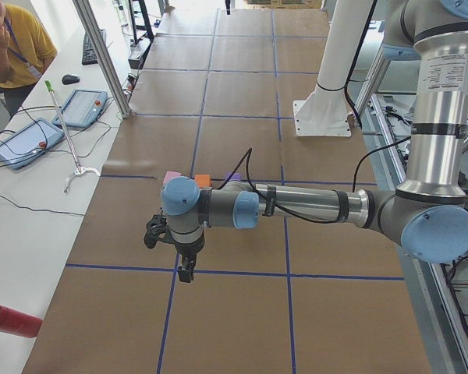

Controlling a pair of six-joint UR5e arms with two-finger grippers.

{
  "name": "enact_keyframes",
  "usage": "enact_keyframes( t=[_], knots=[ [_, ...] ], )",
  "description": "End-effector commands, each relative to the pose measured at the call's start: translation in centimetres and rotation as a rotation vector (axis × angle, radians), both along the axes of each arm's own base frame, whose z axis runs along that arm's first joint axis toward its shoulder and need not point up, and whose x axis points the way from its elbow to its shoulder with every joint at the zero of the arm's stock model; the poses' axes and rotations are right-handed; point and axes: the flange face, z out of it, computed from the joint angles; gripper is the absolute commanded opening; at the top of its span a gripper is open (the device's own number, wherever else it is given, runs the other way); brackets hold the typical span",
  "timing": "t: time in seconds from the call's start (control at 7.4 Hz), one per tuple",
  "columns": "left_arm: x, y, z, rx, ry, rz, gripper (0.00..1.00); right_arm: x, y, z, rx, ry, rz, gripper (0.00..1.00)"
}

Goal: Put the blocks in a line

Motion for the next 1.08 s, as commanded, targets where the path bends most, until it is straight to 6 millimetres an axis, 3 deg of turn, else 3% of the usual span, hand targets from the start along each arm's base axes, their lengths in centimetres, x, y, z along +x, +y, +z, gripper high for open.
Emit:
enact_keyframes(
  t=[0.0, 0.95],
  knots=[
    [0.1, 0.1, 0.2, 0.004, 0.014, 0.001, 1.00, 0.0, 0.0, 0.0, 0.000, 0.000, 0.000, 1.00],
    [0.3, 0.0, -0.7, 0.077, 0.013, 0.011, 1.00, 0.0, 0.0, 0.0, 0.000, 0.000, 0.000, 1.00]
  ],
)
